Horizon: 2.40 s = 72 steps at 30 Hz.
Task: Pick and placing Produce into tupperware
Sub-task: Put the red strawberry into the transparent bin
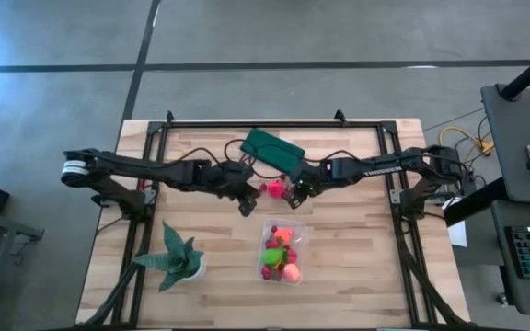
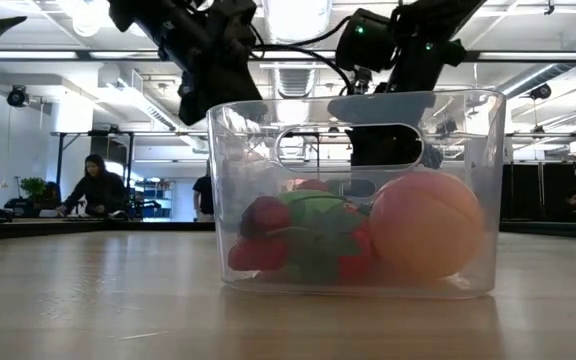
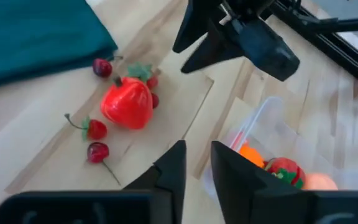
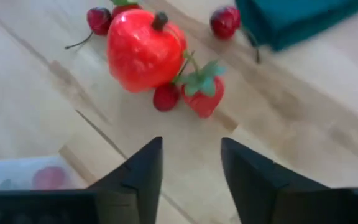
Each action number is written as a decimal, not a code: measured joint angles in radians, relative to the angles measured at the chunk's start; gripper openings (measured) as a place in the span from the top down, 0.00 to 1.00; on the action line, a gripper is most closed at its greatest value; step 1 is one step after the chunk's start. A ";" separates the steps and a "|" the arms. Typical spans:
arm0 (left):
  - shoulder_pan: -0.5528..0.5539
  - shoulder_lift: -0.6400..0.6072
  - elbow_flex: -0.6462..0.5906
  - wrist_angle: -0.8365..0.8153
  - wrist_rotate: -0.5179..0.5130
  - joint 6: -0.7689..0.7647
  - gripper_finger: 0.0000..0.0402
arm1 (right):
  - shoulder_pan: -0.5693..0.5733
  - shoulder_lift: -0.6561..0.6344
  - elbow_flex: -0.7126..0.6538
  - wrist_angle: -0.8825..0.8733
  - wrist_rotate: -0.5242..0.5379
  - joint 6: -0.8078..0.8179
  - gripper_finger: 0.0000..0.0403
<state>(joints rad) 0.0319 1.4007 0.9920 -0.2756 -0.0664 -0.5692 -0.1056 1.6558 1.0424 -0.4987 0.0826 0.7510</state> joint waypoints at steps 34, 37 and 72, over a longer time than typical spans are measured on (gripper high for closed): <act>0.001 0.007 -0.043 0.029 -0.067 -0.079 0.80 | -0.071 0.175 0.011 0.139 -0.017 -0.413 0.56; 0.001 0.007 -0.045 0.029 -0.069 -0.079 0.80 | -0.072 0.186 0.011 0.163 -0.040 -0.416 0.56; 0.001 0.007 -0.054 0.026 -0.070 -0.016 0.80 | 0.074 -0.004 0.208 -0.229 -0.148 -0.285 0.64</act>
<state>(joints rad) 0.0326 1.4075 0.9377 -0.2494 -0.1361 -0.5852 -0.0321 1.6518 1.2507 -0.7274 -0.0654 0.4660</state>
